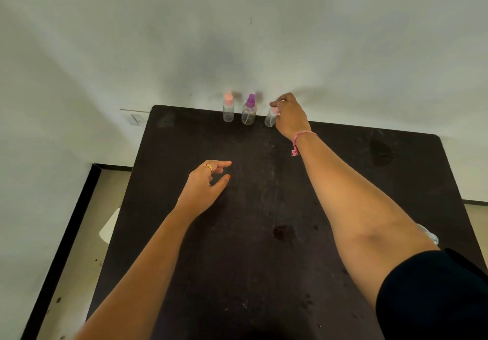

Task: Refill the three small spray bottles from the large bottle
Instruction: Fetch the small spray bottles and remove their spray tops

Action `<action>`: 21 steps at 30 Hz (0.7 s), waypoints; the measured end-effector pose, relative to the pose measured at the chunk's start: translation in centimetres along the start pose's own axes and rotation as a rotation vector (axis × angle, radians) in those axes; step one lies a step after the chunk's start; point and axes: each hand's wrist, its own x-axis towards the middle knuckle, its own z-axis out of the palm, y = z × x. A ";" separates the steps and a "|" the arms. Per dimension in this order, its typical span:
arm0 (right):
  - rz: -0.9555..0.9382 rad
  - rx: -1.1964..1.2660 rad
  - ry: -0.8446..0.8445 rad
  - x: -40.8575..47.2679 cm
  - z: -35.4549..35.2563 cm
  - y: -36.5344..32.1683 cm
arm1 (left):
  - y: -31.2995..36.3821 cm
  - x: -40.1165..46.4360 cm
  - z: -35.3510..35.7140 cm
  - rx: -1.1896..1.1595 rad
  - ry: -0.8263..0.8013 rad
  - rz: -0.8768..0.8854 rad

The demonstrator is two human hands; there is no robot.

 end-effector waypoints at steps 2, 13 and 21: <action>0.054 0.025 0.040 -0.2 -0.1 0.1 | 0.1 -0.2 0.2 -0.023 0.002 -0.008; -0.039 0.032 -0.012 -4.6 -3.6 -0.3 | 3.1 -1.8 1.7 -0.080 -0.004 0.013; -0.082 0.351 -0.298 -13.0 -9.5 -3.3 | 6.3 -3.2 3.3 -0.059 -0.014 0.048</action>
